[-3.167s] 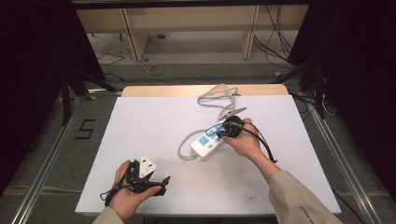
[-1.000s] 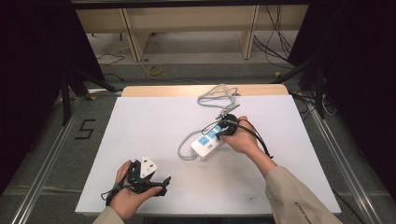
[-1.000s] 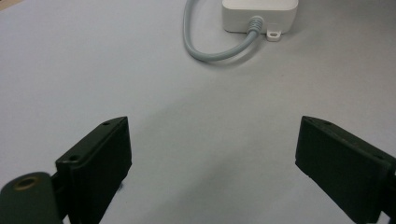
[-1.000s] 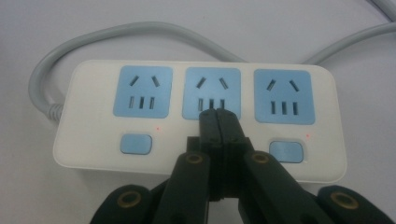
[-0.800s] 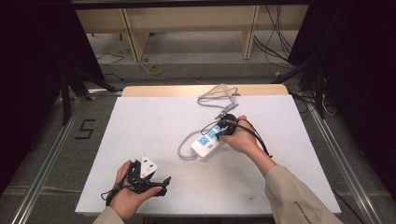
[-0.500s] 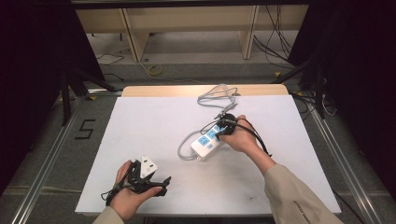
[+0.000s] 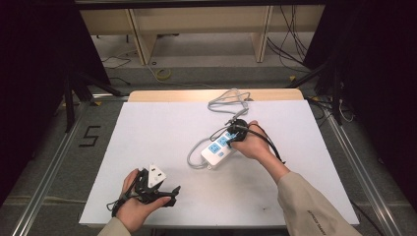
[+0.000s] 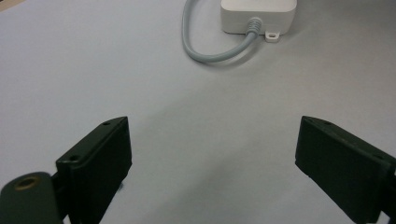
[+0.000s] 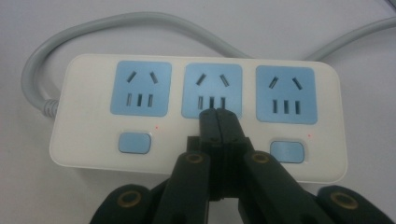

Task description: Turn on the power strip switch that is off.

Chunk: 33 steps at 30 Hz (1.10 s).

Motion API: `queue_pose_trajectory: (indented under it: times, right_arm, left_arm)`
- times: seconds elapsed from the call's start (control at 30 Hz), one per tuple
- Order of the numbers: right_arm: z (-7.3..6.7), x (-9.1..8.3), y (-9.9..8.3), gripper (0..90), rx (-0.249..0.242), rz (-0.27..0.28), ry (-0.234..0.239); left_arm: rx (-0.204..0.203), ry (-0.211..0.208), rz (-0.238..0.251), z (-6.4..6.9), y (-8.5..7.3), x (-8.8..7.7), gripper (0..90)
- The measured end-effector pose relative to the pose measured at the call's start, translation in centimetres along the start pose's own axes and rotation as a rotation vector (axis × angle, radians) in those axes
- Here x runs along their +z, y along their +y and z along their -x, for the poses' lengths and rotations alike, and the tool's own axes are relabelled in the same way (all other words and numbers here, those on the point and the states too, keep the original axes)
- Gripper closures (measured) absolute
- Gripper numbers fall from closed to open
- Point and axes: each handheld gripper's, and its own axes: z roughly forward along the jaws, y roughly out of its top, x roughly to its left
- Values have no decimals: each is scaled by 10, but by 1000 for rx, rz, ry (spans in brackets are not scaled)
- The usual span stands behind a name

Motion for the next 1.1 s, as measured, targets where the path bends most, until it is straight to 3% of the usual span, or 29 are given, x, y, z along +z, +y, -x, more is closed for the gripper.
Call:
queue_pose_trajectory:
  times: [0.7,1.1]
  right_arm:
    - [-5,2,4,900,-22,-31,-30]
    - [-6,1,2,900,-31,-14,-34]
  left_arm:
    - [-3,0,3,1,0,0,104]
    - [-2,0,3,0,0,1,104]
